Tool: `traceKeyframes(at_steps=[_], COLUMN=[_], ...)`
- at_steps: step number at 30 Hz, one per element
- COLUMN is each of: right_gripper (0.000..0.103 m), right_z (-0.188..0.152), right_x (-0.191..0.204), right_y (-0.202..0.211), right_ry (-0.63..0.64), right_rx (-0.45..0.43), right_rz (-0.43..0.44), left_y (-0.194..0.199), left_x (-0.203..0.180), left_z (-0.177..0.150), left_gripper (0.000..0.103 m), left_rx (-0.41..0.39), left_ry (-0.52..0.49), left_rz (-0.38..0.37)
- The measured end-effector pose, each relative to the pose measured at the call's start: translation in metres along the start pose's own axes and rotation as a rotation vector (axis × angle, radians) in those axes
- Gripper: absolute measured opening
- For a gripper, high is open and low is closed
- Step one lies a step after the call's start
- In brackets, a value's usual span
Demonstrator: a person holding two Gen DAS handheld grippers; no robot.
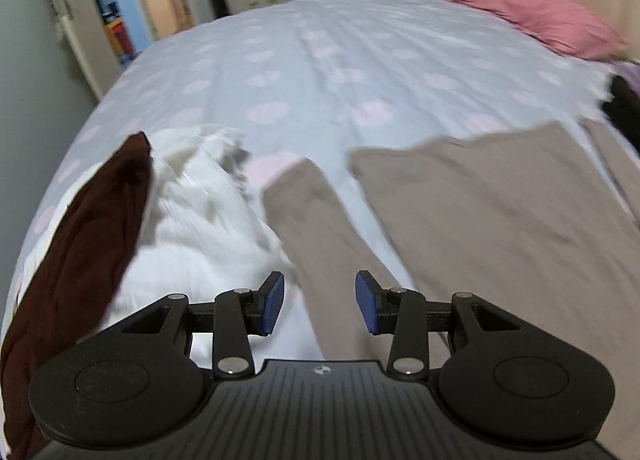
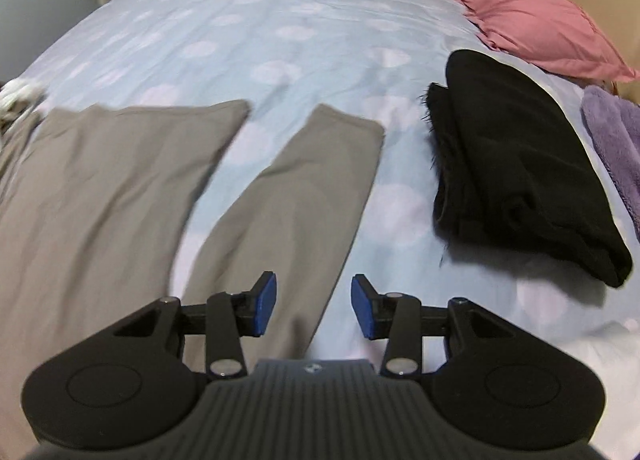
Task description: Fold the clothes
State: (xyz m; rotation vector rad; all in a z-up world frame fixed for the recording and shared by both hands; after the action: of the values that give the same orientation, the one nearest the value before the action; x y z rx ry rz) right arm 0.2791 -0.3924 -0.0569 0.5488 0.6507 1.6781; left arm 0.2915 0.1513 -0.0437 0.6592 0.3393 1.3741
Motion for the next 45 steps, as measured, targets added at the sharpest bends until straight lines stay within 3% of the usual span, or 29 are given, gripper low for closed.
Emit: traceKeyframes(at_steps=[4,10,17,19,21,22,24,30,36,41,45], right_gripper=[0.047,0.054,0.055,0.039,0.003,0.003,0.002,0.002,0.002,0.003,0.003], right_z=[0.014,0.035,0.040,0.035,0.033,0.034,0.038,0.060,0.067,0.055,0.033], right_x=[-0.010,-0.024,-0.041,-0.039,-0.035,-0.032,-0.029,-0.029,-0.061,-0.097,-0.121], right_y=[-0.039,-0.083,-0.114,-0.118,-0.116,-0.114,-0.103,-0.046,0.034,0.093,0.115], right_ry=[-0.050,-0.114,-0.259,-0.294,-0.289,-0.273,-0.238,-0.161,-0.145,-0.175,-0.232], right_rx=[-0.006,-0.026,-0.019,-0.008,-0.016,-0.022,-0.051,-0.132,-0.189,-0.221,-0.210], right_rz=[-0.021,-0.036,-0.047,-0.035,-0.037,-0.034,-0.052,-0.094,-0.176,-0.227,-0.253], left_y=[-0.044,-0.105,-0.139,-0.141,-0.142,-0.141,-0.135,-0.093,-0.019,0.047,0.088], left_x=[0.016,0.029,0.033,0.031,0.029,0.027,0.022,0.025,0.047,0.077,0.104], left_z=[0.009,0.009,-0.001,-0.003,-0.004,-0.003,0.000,0.024,0.040,0.040,0.025], left_gripper=[0.038,0.048,0.046,0.034,0.014,0.011,0.003,0.002,0.002,0.002,0.002], left_rx=[0.013,0.029,0.040,0.031,0.024,0.018,0.004,-0.083,-0.143,-0.188,-0.198], left_ry=[0.069,0.142,0.156,0.152,0.168,0.168,0.156,0.172,0.187,0.223,0.251], left_rz=[0.030,0.058,0.076,0.069,0.042,0.039,0.039,0.081,0.131,0.172,0.228])
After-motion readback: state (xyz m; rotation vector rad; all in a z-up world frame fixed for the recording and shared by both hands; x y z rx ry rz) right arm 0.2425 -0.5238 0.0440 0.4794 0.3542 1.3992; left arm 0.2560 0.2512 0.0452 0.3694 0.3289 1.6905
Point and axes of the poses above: each gripper's, at about its wrist camera, not at the fingertips, and y roughly against the way its jaws point, x to its left, z to its top, the point moved 6 cm from there along -y, roughly the way its jaws point, and after that the axes turned 14 degrees about -x, right-handed, at the moved point
